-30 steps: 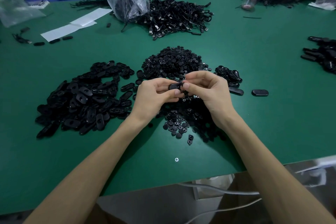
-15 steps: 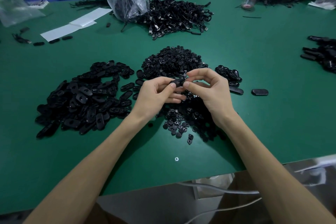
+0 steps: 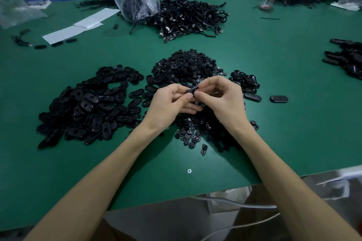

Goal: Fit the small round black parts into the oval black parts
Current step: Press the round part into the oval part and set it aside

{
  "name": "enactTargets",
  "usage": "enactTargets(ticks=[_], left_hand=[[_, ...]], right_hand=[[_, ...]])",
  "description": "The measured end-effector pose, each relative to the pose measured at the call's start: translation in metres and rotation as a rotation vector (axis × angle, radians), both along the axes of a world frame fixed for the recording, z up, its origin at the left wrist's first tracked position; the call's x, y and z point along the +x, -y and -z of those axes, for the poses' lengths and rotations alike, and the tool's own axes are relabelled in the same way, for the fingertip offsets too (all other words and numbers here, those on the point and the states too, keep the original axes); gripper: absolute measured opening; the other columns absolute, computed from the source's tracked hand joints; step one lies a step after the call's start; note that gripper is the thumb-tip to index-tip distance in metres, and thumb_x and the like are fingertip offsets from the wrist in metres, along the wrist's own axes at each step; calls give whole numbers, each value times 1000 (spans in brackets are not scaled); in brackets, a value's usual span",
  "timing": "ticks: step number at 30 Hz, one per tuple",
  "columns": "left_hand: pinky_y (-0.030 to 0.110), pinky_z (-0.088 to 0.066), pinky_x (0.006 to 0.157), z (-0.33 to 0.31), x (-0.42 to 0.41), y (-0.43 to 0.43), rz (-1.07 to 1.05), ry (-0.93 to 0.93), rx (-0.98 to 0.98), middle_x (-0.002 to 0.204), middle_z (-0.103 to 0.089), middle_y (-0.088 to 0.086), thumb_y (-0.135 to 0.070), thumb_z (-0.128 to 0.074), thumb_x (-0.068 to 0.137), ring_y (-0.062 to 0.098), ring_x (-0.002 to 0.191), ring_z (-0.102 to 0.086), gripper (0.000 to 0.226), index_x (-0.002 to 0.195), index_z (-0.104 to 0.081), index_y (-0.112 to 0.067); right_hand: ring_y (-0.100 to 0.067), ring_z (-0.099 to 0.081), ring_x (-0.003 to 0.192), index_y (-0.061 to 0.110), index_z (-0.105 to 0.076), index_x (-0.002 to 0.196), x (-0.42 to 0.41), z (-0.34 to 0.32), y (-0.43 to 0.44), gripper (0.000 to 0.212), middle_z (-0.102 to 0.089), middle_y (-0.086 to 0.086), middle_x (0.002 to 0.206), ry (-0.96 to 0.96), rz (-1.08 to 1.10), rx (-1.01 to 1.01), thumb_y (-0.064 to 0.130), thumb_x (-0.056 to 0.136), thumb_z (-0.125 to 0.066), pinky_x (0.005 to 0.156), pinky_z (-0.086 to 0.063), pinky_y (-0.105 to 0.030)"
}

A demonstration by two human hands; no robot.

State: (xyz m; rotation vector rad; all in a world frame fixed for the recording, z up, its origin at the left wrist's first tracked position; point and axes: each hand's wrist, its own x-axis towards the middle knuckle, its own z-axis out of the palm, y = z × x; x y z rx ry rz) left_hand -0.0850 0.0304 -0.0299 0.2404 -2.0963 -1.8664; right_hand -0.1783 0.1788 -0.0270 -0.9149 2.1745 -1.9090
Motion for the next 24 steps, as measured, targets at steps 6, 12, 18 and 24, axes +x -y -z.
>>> enactTargets(ticks=[6, 12, 18, 24], left_hand=[[36, -65, 74, -1, 1, -2, -9, -12, -41, 95, -78, 15, 1, -58, 103, 32, 83, -79, 12, 112, -63, 8], [36, -63, 65, 3, 1, -4, -132, -41, -103, 83, -78, 11, -2, -62, 102, 30, 73, -78, 8, 105, -65, 5], [34, -62, 60, 2, 1, 6, -249, -68, -91, 83, -80, 4, -9, -65, 101, 26, 68, -78, 4, 98, -66, -7], [36, -63, 59, 0, 3, 10, -246, -54, -152, 83, -80, 4, -13, -68, 101, 27, 67, -77, 7, 98, -68, -6]], right_hand=[[-5, -69, 76, 19, -72, 89, 2, 3, 2, 16, -74, 9, 80, -158, 70, 43, 9, 84, -83, 70, -51, -20], [-6, -67, 85, 13, -78, 95, 13, 2, 4, 11, -74, 5, 91, -456, 144, 74, 5, 87, -79, 81, -51, -14], [-12, -70, 101, 15, -76, 120, 22, 2, 10, 31, -76, 1, 108, -537, 94, 158, 3, 94, -64, 93, -55, -31], [-8, -69, 111, 15, -71, 130, 22, -1, 7, 41, -74, 3, 118, -475, 43, 153, 3, 93, -58, 101, -54, -29]])
